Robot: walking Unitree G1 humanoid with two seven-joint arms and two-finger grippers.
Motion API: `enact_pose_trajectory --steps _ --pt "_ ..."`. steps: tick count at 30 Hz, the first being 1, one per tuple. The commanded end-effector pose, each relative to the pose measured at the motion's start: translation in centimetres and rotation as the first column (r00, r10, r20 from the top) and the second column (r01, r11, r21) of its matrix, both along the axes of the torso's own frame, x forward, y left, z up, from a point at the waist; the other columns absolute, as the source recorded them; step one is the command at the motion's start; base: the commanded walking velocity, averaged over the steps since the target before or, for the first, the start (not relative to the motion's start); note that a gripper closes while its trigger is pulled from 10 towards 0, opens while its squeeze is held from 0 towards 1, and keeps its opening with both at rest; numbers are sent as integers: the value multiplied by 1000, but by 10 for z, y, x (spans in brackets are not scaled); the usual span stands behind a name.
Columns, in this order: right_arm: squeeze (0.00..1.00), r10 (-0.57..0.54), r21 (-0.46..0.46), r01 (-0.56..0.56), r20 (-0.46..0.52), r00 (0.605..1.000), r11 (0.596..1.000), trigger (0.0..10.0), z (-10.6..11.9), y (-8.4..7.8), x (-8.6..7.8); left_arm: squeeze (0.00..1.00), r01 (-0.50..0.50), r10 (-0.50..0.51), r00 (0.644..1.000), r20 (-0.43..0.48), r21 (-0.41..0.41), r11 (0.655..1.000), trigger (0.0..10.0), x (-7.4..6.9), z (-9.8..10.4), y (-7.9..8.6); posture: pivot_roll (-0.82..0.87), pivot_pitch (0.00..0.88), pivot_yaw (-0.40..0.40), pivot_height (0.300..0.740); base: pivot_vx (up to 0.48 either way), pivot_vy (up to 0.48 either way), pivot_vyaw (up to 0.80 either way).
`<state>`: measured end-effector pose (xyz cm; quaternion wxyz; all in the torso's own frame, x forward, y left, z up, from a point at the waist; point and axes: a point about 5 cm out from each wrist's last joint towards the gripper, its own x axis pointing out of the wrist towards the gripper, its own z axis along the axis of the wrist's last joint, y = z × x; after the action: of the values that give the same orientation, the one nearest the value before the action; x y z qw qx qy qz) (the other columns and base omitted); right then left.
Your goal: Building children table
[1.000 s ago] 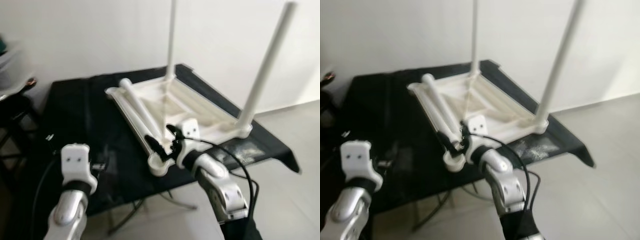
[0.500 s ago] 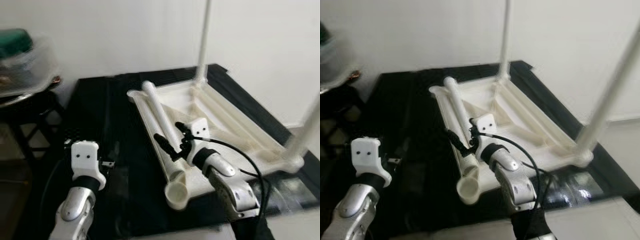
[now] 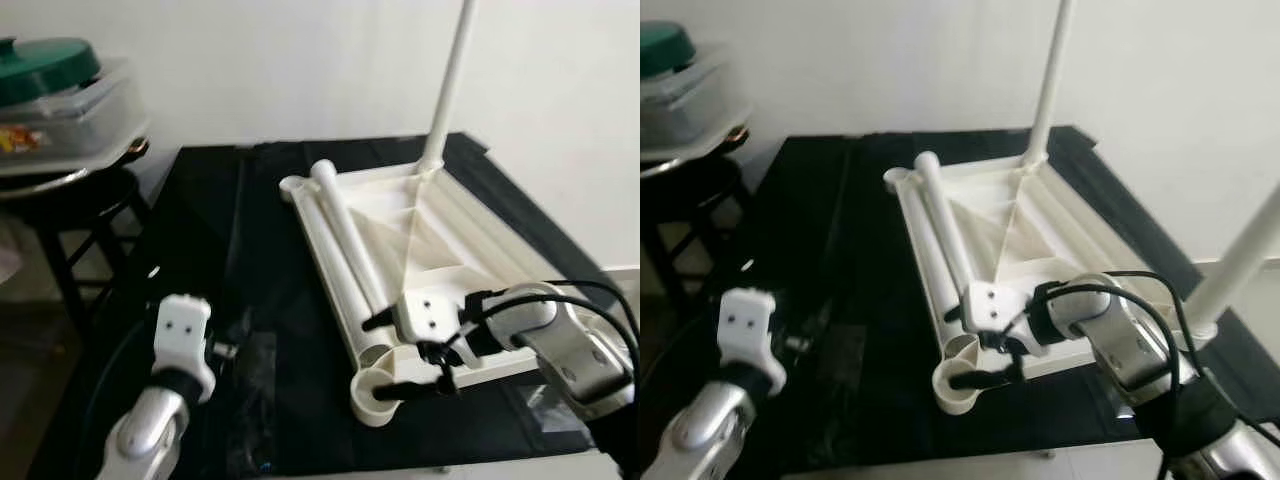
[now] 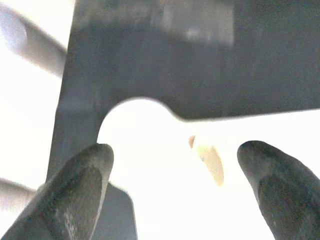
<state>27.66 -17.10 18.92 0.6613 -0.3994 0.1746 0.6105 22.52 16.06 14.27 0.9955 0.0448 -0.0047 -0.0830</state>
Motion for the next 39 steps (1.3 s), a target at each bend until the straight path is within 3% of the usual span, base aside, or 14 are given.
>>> enact_pose_trajectory --steps 1,4,6,7,13,17,26,28,33,39 --pt "0 24 -42 -24 2 1000 999 10000 -1 0 0 0 24 -24 1000 -1 32 999 10000 -1 -1 -1 -5 65 -12 740 0 0 0" --pt "0 33 -116 -33 -2 999 993 10000 -2 -5 1 0 70 -70 998 -7 53 996 10000 -4 -2 -6 -8 72 -11 740 0 0 0" --pt "0 33 -116 -33 -2 999 993 10000 -2 -5 1 0 70 -70 998 -7 53 996 10000 -4 -2 -6 -8 72 -11 740 0 0 0" --pt "0 52 -178 -50 5 999 983 10000 -3 -7 1 0 94 -94 996 -12 80 992 10000 -4 -3 -8 -9 76 -10 740 0 0 0" --pt "0 88 -169 -76 69 994 983 10000 4 7 7 0 119 -118 993 -17 106 987 10000 -6 -4 -10 -4 82 -2 740 0 0 0" --pt "0 131 -101 -113 195 972 988 10000 11 37 20 0 143 -141 990 -26 115 983 10000 -10 -4 -12 3 96 10 740 0 0 0" --pt "0 146 -102 -125 241 959 987 10000 12 50 27 0 154 -151 988 -30 123 980 10000 -14 -4 -13 17 105 6 740 0 0 0" --pt "0 140 -157 -99 282 949 983 10000 12 50 37 0 155 -153 988 -31 127 980 10000 -15 -4 -13 23 111 3 740 0 0 0" --pt "0 130 -197 -68 321 938 978 10000 13 50 44 0 156 -153 988 -32 128 979 10000 -17 -3 -14 24 116 3 740 0 0 0" --pt "0 79 -172 -16 366 927 985 10000 9 62 50 0 157 -154 987 -34 128 979 10000 -18 -2 -14 30 131 6 740 0 0 0"
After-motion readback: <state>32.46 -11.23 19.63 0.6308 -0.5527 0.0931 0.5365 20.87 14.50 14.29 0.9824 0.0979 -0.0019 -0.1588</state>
